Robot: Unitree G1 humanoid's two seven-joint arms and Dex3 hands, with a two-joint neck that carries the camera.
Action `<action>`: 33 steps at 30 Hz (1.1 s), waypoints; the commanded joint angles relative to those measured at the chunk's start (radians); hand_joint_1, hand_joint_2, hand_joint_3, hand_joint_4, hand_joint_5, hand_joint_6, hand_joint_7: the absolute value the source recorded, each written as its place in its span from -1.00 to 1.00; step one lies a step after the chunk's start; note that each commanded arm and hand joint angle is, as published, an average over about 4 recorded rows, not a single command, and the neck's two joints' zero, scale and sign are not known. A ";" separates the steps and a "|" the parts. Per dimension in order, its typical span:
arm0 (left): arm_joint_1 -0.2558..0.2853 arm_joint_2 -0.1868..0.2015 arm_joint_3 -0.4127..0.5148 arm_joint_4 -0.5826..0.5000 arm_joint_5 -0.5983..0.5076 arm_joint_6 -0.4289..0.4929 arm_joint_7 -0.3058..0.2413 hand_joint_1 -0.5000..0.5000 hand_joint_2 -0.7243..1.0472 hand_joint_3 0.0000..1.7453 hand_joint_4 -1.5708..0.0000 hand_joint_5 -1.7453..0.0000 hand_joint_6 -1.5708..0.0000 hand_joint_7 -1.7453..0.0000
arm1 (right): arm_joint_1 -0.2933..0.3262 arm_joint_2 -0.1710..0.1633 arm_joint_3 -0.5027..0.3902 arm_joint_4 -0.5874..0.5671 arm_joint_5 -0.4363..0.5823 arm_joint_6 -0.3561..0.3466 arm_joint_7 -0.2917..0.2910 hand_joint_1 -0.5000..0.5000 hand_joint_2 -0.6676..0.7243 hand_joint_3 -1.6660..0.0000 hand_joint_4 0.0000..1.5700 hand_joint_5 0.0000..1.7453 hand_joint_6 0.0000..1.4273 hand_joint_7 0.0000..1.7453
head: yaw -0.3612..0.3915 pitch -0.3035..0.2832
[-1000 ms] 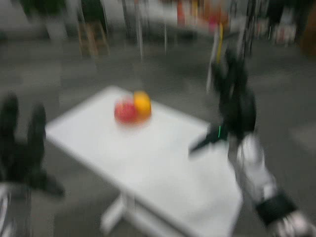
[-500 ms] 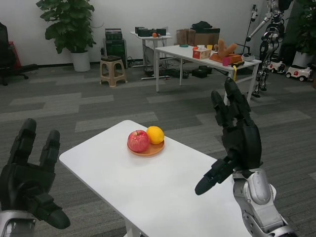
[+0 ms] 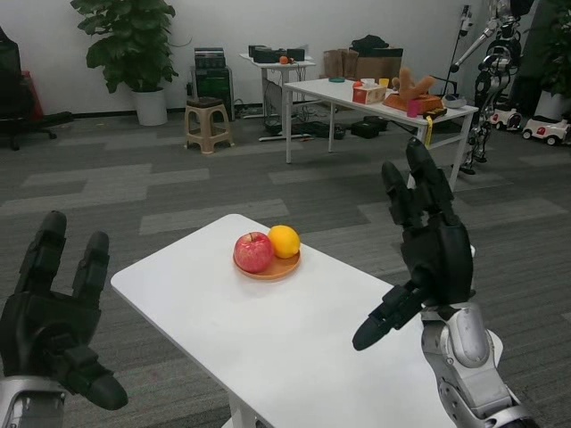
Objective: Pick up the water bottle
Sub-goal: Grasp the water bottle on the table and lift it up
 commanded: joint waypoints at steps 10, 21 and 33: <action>0.003 0.004 0.001 0.001 0.005 -0.008 0.001 -0.96 -1.00 -0.90 1.00 1.00 1.00 1.00 | 0.009 0.014 -0.066 -0.002 0.002 -0.030 -0.040 -0.83 1.00 1.00 -1.00 -1.00 -1.00 -1.00 | -0.282 0.002; 0.002 0.003 -0.002 0.003 0.005 -0.008 0.001 -0.96 -1.00 -0.90 1.00 1.00 1.00 1.00 | 0.037 0.024 -0.132 0.002 0.000 -0.057 -0.075 -0.83 1.00 1.00 -1.00 -1.00 -1.00 -1.00 | -0.295 -0.019; 0.003 0.002 0.007 0.002 0.005 -0.014 0.001 -0.96 -1.00 -0.93 1.00 1.00 1.00 1.00 | 0.109 0.063 -0.184 0.050 0.002 -0.117 -0.153 -0.83 1.00 1.00 -0.99 -1.00 -1.00 -1.00 | -0.434 -0.028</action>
